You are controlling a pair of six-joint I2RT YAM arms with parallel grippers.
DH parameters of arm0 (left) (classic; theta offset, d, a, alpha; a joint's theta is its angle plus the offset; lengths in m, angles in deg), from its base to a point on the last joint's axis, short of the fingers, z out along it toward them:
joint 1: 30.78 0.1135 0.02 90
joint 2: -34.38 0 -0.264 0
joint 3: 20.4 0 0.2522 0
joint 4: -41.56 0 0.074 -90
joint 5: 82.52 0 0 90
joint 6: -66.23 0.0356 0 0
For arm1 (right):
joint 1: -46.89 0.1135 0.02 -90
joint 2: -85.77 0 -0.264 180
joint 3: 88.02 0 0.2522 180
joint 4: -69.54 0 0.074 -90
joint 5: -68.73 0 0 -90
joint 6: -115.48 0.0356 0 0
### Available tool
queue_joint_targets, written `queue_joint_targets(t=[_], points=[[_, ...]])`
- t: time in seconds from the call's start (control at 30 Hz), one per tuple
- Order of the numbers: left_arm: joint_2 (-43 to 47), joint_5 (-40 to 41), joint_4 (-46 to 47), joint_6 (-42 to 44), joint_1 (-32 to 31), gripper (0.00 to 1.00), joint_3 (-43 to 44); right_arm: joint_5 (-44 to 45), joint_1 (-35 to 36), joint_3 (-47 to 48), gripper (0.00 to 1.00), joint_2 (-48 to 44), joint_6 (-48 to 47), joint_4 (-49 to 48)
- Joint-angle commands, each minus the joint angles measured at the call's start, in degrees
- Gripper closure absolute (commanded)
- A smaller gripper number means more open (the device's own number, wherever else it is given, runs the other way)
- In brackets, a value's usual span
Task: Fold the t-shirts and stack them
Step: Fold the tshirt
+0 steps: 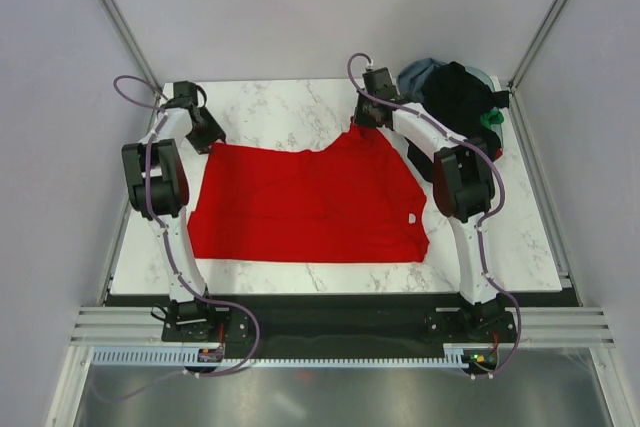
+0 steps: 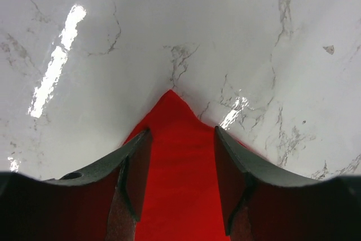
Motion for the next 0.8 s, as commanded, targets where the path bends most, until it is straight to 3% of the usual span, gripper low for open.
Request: queue_joint_targets(t=[0.0,0.2,0.4,0.6,0.67,0.7,0.77], points=[[-1.5,4.2,-1.5,2.0,-0.1,0.45,3.0,-1.0,0.0,-2.9,1.0,-4.1,0.0,-0.7],[-4.2,4.6,-2.8,2.0,-0.1,0.52,6.1,-0.9,0.0,-7.9,1.0,-6.5,-0.6,-1.1],[-4.4,4.0,-4.7,1.8,-0.5,0.79,7.8,-1.0,-0.1,-10.0,1.0,-7.9,-1.1,-1.0],[-0.8,4.2,-6.1,1.2,-0.6,0.92,7.3,-1.0,-0.2,-7.2,1.0,-10.3,-1.4,1.5],[-0.2,3.1,-6.4,0.9,-0.6,0.9,8.1,-0.9,-0.1,-6.8,1.0,-11.8,-1.4,2.0],[-0.1,2.8,-6.8,0.9,-0.6,0.84,8.5,-2.5,-0.2,-6.9,1.0,-12.3,-1.3,2.4],[0.2,2.7,-7.4,0.7,-0.5,0.63,9.7,-2.8,-0.1,-7.3,1.0,-14.0,-1.3,2.8]])
